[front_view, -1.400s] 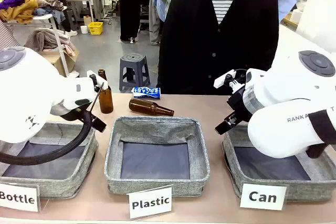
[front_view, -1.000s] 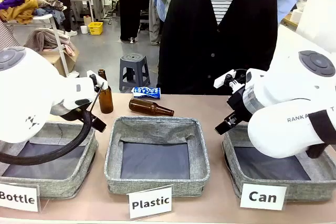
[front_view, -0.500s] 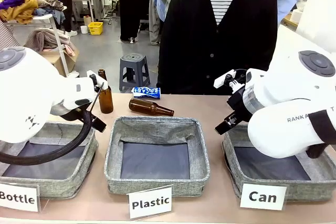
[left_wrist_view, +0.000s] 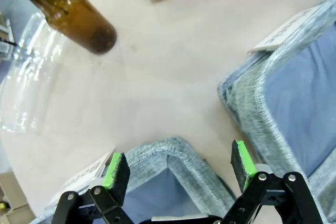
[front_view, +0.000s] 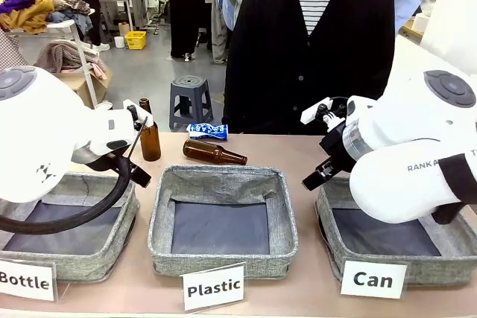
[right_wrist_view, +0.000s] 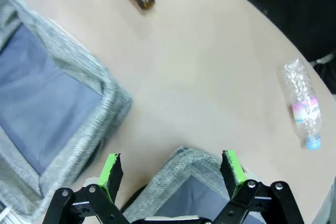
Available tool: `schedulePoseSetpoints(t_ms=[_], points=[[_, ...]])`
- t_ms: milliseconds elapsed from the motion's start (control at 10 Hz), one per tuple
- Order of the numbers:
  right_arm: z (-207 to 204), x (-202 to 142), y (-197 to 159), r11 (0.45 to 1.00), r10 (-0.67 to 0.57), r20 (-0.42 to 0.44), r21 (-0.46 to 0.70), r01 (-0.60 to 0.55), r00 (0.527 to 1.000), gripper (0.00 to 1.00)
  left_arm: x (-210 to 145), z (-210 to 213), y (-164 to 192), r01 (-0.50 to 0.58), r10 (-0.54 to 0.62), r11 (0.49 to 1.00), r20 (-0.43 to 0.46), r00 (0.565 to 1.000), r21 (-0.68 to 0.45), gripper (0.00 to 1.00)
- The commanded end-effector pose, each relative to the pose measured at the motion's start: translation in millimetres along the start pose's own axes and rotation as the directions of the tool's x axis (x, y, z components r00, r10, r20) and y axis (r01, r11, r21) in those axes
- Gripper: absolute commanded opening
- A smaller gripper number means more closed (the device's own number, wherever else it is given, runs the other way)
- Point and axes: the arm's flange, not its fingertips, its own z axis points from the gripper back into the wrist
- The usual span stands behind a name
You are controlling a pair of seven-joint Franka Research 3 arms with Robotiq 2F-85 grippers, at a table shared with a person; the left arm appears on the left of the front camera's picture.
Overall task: Sort the can waste into the basket.
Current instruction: Pick up the can waste from the table and place it in the right Fabric basket.
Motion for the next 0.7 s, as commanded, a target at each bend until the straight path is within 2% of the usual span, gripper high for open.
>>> schedulePoseSetpoints(t_ms=[0, 100, 200, 300, 400, 500, 600], points=[[61, 16, -8, 0.995, -0.064, 0.041, 0.076, 0.061, 0.997, 1.00, -1, 63, 3, -0.083, 0.088, 0.989, 0.034, 0.996, -0.125, 1.00], [92, 23, -11, 0.977, -0.208, 0.021, 0.061, 0.207, 0.978, 1.00, 0, 98, 4, -0.147, 0.154, 0.968, 0.019, 0.988, -0.202, 1.00], [121, 20, -18, 0.947, -0.293, 0.026, 0.146, 0.287, 0.956, 1.00, -10, 130, 8, -0.146, 0.160, 0.948, 0.028, 0.987, -0.284, 1.00], [146, 4, -31, 0.910, -0.348, 0.039, 0.252, 0.328, 0.937, 1.00, -29, 153, 16, -0.092, 0.122, 0.904, 0.045, 0.992, -0.417, 1.00], [167, -16, -48, 0.858, -0.421, 0.054, 0.347, 0.378, 0.905, 1.00, -55, 174, 37, -0.075, 0.134, 0.860, 0.083, 0.987, -0.504, 1.00], [189, -50, -81, 0.785, -0.539, 0.100, 0.421, 0.455, 0.837, 1.00, -83, 183, 76, -0.107, 0.214, 0.829, 0.134, 0.968, -0.550, 1.00], [200, -85, -110, 0.697, -0.656, 0.135, 0.488, 0.526, 0.743, 1.00, -114, 189, 113, -0.178, 0.340, 0.781, 0.169, 0.925, -0.599, 1.00]])
